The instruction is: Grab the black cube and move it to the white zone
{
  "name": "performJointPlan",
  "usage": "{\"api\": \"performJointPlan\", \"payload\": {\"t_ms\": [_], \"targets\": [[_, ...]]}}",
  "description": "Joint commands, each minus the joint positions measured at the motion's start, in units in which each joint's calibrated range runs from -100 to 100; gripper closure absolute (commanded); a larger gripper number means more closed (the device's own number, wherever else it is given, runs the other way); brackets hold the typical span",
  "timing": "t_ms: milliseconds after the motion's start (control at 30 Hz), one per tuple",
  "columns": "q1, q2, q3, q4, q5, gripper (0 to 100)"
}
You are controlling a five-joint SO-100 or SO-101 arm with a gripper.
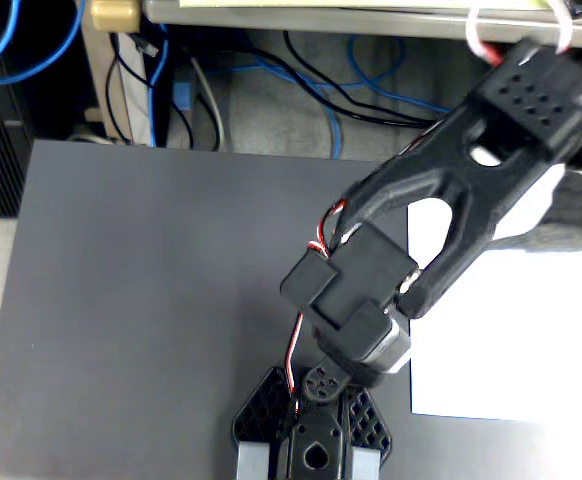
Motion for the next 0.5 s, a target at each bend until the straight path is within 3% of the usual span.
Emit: {"api": "performJointPlan", "payload": {"t_ms": [0,367,400,467], "targets": [[-2.31,-0.26,6.46,-4.41,0.31,99],[-1.57,-1.10,6.37,-3.98,0.26,98],[-1.57,-1.10,6.37,-3.89,0.26,97],[-1.57,-1.10,6.28,-3.89,0.31,85]]}}
